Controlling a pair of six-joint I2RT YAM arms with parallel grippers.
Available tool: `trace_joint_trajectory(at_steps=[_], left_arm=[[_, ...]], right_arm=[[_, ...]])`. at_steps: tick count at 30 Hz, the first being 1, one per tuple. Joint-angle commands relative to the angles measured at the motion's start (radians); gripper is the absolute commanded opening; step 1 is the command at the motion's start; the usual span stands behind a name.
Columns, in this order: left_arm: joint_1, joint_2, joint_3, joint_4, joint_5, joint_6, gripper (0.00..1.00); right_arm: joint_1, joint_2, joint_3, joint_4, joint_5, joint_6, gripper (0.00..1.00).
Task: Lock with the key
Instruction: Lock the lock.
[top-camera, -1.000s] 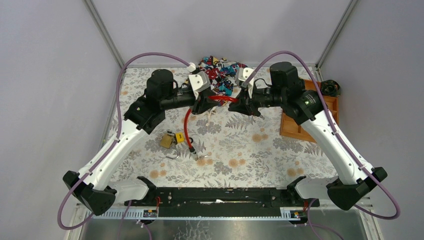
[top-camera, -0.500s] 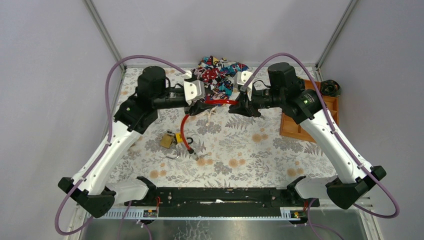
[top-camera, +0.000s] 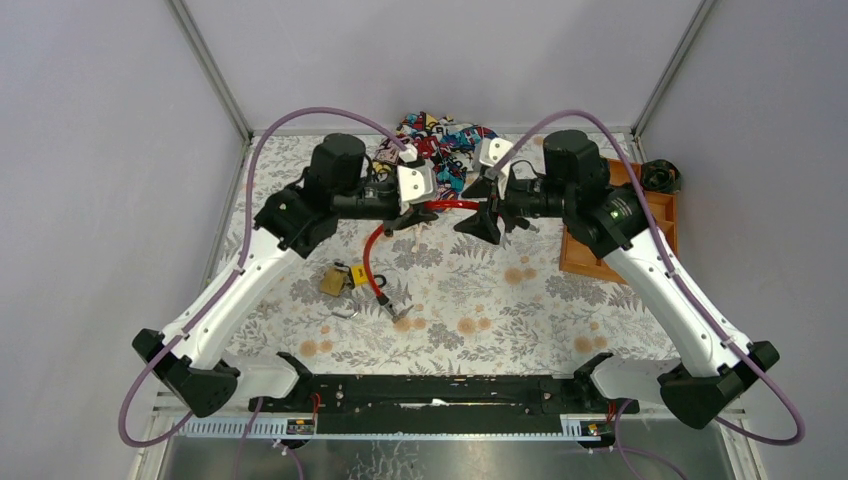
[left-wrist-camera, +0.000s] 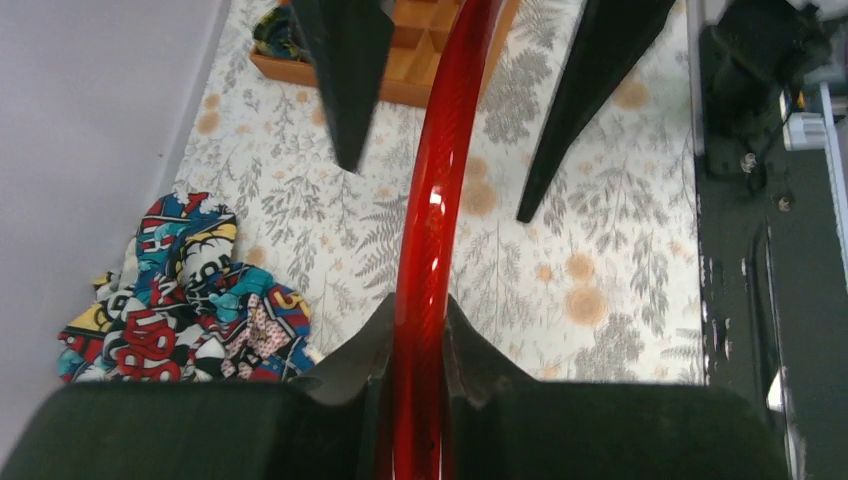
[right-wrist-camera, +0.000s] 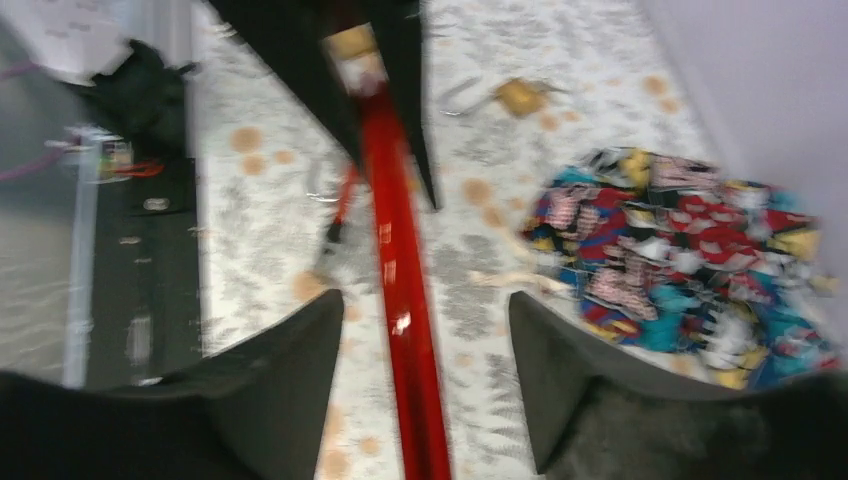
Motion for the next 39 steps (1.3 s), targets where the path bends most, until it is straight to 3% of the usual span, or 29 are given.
trace_joint_trajectory(at_steps=[1,5,10,16,19,22,29,33,39], left_arm=[[-0.084,-0.076,-0.149,0.368,-0.156,-0.247,0.00],[-0.205,-0.035,-0.155,0.593,-0.372,-0.369,0.00],[-0.319,0.075,-0.088,0.932,-0.530,-0.371,0.00],[-0.358,0.236,0.115,1.223,-0.718,-0.348,0.00],[-0.376,0.249,0.140,1.297,-0.836,-0.330,0.00],[-0.381,0.171,0.002,1.173,-0.876,-0.396,0.00],[-0.354,0.019,-0.337,0.607,-0.911,-0.691,0.00],[-0.325,-0.027,-0.456,0.503,-0.878,-0.715,0.00],[-0.282,-0.091,-0.556,0.375,-0.883,-0.610,0.00]], right_arm=[[0.008,-0.120,-0.100,0.303,0.323,0.207,0.81],[-0.006,-0.200,-0.108,0.328,0.544,0.299,0.99],[-0.006,-0.229,0.038,0.186,0.714,0.401,1.00],[-0.006,-0.256,0.234,0.081,0.825,0.427,1.00],[-0.007,-0.275,0.260,0.070,0.848,0.406,1.00],[-0.007,-0.288,0.228,0.075,0.851,0.396,1.00],[-0.006,-0.278,0.068,0.110,0.689,0.421,1.00],[-0.007,-0.264,-0.086,0.195,0.573,0.456,0.98],[-0.007,-0.244,-0.286,0.333,0.391,0.423,0.81]])
